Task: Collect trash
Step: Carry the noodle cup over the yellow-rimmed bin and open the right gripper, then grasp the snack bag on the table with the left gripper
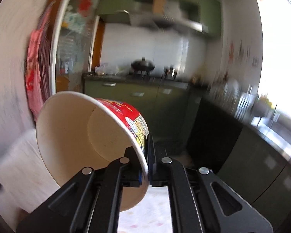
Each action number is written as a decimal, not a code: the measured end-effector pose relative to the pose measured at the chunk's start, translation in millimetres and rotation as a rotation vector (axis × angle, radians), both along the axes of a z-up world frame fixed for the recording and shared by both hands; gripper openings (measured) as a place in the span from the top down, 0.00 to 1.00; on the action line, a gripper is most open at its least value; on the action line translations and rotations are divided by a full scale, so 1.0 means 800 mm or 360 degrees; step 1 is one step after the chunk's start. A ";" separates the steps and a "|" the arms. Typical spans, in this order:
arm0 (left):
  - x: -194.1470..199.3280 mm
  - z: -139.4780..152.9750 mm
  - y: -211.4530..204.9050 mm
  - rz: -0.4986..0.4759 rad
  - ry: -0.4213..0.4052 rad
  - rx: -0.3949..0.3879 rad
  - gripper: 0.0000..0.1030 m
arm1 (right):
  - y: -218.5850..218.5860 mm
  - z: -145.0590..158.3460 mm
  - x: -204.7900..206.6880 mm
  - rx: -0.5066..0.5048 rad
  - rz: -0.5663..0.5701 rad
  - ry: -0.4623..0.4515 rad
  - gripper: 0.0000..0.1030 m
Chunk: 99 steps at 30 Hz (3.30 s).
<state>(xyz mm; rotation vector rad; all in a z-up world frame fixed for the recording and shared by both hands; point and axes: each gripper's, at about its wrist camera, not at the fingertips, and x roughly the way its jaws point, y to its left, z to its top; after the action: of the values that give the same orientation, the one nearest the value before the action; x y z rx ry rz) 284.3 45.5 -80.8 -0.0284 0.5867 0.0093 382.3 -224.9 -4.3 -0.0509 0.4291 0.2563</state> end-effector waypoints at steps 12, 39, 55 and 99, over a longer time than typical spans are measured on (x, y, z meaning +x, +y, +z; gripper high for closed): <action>-0.005 0.002 -0.003 -0.0018 -0.0011 -0.0004 0.04 | -0.071 0.037 -0.036 0.0459 0.0037 0.0367 0.96; -0.195 0.082 -0.041 -0.0200 -0.0079 -0.0012 0.04 | -0.452 -0.104 -0.226 0.0500 -0.0757 0.1358 0.92; -0.225 0.090 -0.136 -0.0442 -0.0004 0.0150 0.04 | -0.480 -0.200 -0.185 0.0532 -0.0790 0.1527 0.53; -0.231 -0.073 -0.123 -0.1268 0.0786 0.0422 0.11 | -0.319 -0.129 -0.281 0.0466 -0.0165 0.1292 0.38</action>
<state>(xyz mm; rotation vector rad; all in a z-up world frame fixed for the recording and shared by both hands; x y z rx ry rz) 99.8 -53.0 -139.6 0.4784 1.0529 -0.6962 157.6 -480.0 -107.4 0.3751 1.1918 0.2280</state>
